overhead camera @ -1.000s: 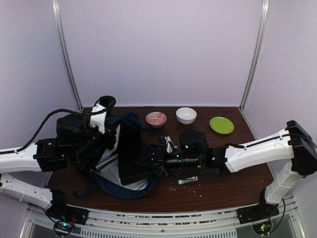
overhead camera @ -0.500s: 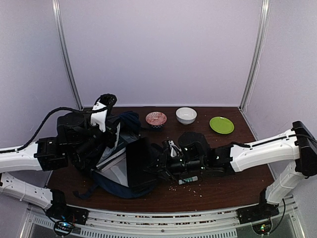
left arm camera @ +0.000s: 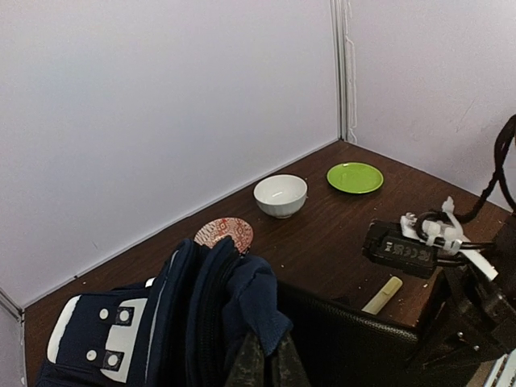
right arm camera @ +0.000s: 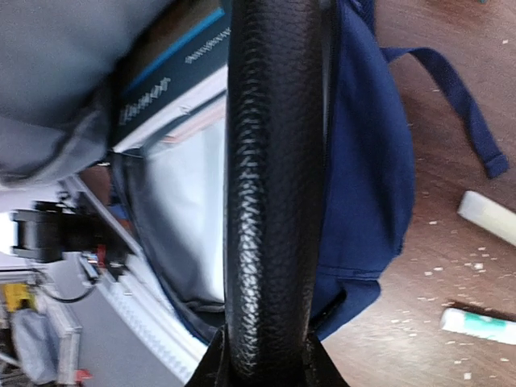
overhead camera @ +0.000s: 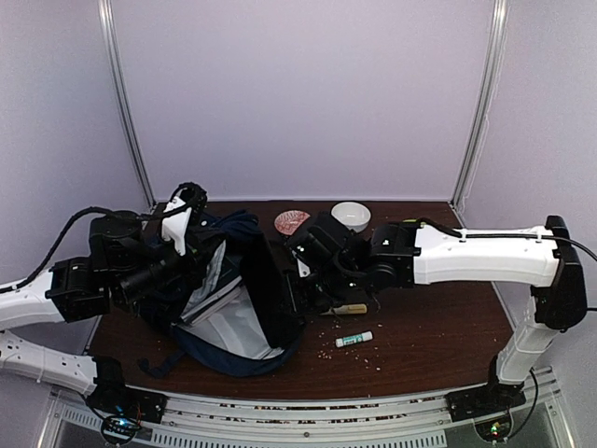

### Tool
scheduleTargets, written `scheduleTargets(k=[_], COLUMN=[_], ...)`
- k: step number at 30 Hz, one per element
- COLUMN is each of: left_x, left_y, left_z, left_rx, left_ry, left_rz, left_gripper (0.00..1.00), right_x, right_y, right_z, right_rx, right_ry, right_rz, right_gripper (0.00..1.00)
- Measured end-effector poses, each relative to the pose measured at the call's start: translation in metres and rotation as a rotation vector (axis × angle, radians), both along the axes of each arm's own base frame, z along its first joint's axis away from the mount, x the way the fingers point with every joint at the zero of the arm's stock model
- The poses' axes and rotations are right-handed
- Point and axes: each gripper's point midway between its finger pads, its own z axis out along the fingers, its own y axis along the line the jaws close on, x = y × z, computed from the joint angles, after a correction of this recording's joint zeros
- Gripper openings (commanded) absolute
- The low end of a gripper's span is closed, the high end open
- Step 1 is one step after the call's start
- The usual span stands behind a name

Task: Pack the student bag
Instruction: Place the personal item in the student bag.

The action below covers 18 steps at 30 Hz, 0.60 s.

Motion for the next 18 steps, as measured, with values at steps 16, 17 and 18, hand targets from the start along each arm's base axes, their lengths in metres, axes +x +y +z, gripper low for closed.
scheduleTargets(k=[16, 17, 18], left_x=[-0.013, -0.013, -0.012], left_y=[-0.007, -0.007, -0.006], left_z=[0.001, 0.001, 0.001], left_rx=[-0.032, -0.035, -0.036], left_ry=[0.036, 0.036, 0.035], left_rz=[-0.085, -0.085, -0.083], left_gripper=[0.0, 0.0, 0.0], right_x=[0.021, 0.021, 0.022], right_y=[0.006, 0.009, 0.013], right_z=[-0.027, -0.026, -0.024], right_rx=[-0.29, -0.296, -0.303], right_ry=[-0.182, -0.191, -0.202], right_rz=[0.079, 0.086, 0.09], right_gripper=[0.0, 0.0, 0.0])
